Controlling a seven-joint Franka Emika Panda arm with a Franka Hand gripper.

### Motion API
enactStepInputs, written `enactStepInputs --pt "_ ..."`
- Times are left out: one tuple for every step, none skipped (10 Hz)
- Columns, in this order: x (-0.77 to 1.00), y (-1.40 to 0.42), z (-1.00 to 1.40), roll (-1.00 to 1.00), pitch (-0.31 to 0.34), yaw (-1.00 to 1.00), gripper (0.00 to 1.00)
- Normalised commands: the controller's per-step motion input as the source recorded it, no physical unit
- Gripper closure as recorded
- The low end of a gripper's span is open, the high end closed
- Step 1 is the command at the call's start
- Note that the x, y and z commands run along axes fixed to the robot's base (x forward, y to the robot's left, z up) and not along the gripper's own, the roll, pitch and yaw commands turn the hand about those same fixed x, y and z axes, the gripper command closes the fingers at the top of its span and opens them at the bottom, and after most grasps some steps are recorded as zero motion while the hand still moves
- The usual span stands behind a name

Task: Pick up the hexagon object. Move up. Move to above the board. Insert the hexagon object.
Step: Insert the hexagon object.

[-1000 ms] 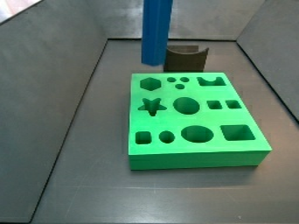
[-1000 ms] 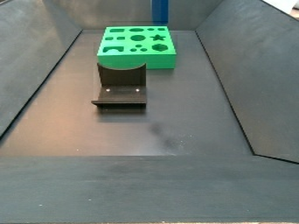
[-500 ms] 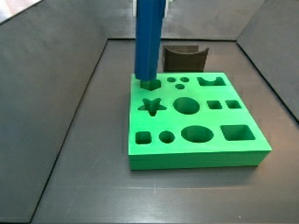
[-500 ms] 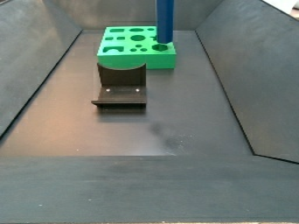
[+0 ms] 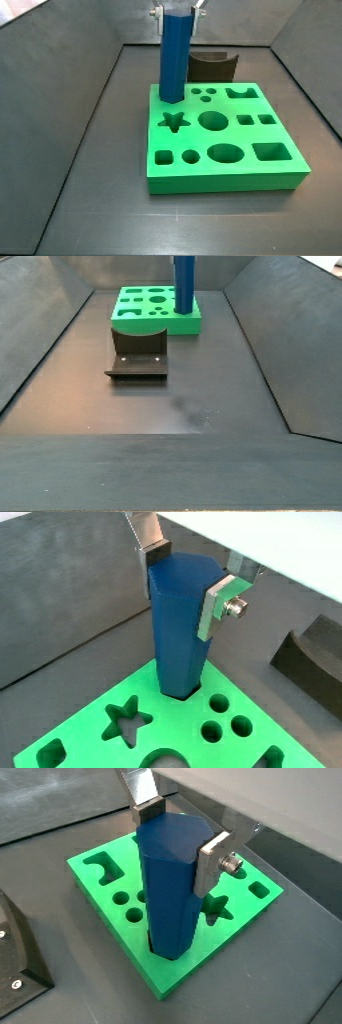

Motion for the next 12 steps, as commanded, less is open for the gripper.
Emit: enactStepInputs --pt "0.18 0.15 -0.4 0.0 0.0 0.13 1.0" --pt "0.22 0.06 -0.42 0.0 -0.001 0.0 1.0" --pt "0.38 0.04 -0.39 0.0 -0.034 0.0 1.0" --pt "0.15 0.0 -0.49 0.0 -0.127 -0.02 1.0" --pt "0.0 -0.08 -0.7 0.06 -0.157 -0.12 1.0" --pt "-0.26 -0.14 -0.85 0.12 -0.153 -0.12 1.0" --pt "-0.13 -0.14 -0.89 0.18 -0.114 -0.05 1.0" --pt "-0.19 -0.16 -0.89 0.21 -0.106 -0.03 1.0" --pt "-0.05 -0.14 -0.73 0.18 -0.091 0.0 1.0" --pt "0.0 0.0 0.0 0.0 -0.014 0.0 1.0" --pt "0.0 0.0 0.0 0.0 0.024 0.0 1.0" --pt "0.0 0.0 0.0 0.0 0.0 0.0 1.0"
